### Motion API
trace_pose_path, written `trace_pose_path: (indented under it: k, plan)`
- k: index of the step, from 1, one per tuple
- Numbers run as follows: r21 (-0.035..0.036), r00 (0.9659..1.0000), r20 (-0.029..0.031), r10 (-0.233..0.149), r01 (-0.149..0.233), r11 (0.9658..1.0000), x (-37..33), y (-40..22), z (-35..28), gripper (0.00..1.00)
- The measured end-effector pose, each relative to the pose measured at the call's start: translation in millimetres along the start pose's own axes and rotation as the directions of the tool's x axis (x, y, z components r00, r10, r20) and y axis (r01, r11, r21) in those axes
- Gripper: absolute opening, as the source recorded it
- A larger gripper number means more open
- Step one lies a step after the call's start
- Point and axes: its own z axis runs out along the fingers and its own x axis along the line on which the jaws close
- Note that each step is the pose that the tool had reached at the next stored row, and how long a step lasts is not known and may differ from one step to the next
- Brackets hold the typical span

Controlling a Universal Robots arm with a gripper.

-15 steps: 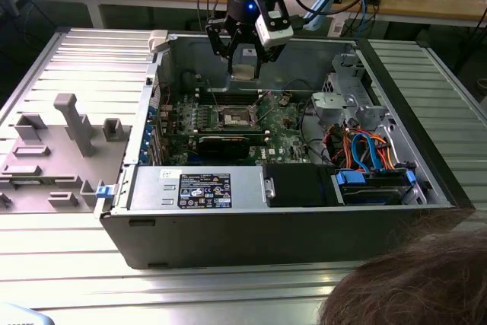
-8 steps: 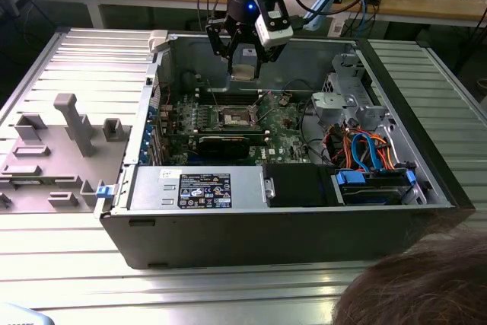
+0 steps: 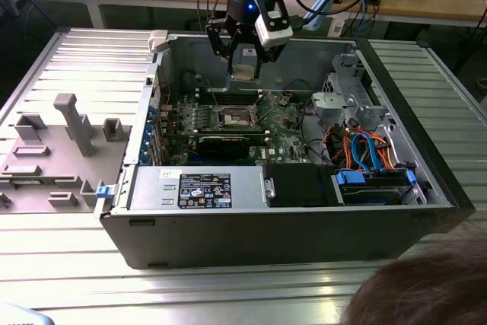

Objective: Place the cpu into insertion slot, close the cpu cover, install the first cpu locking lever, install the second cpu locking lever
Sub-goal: 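Place the cpu into insertion slot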

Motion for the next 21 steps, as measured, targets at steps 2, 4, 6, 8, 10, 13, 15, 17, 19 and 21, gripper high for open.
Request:
trace_pose_path:
  k: [2,4,6,8,10,13,15,17,19,21]
  plan:
    - [0.0000,1.0000,0.0001,0.002,-0.002,1.0000,0.0,0.0,0.0,0.55]
    - [-0.0001,1.0000,0.0003,0.004,-0.004,1.0000,0.0,0.0,0.0,0.55]
    - [-0.0001,1.0000,0.0004,0.006,-0.006,1.0000,0.0,0.0,0.0,0.55]
    - [-0.0002,1.0000,0.0005,0.008,-0.008,1.0000,0.0,0.0,0.0,0.55]
    - [-0.0002,1.0000,0.0006,0.009,-0.009,1.0000,0.0,0.0,0.1,0.55]
    - [-0.0003,0.9999,0.0007,0.012,-0.012,0.9999,0.0,0.0,0.1,0.55]
    - [-0.0003,0.9999,0.0009,0.014,-0.014,0.9999,0.0,0.0,0.1,0.55]
    - [-0.0003,0.9999,0.0010,0.016,-0.016,0.9999,0.0,0.0,0.1,0.55]
    - [-0.0003,0.9999,0.0011,0.017,-0.017,0.9999,0.0,0.0,0.1,0.55]
    - [-0.0004,0.9998,0.0012,0.019,-0.019,0.9998,0.0,0.0,0.1,0.55]
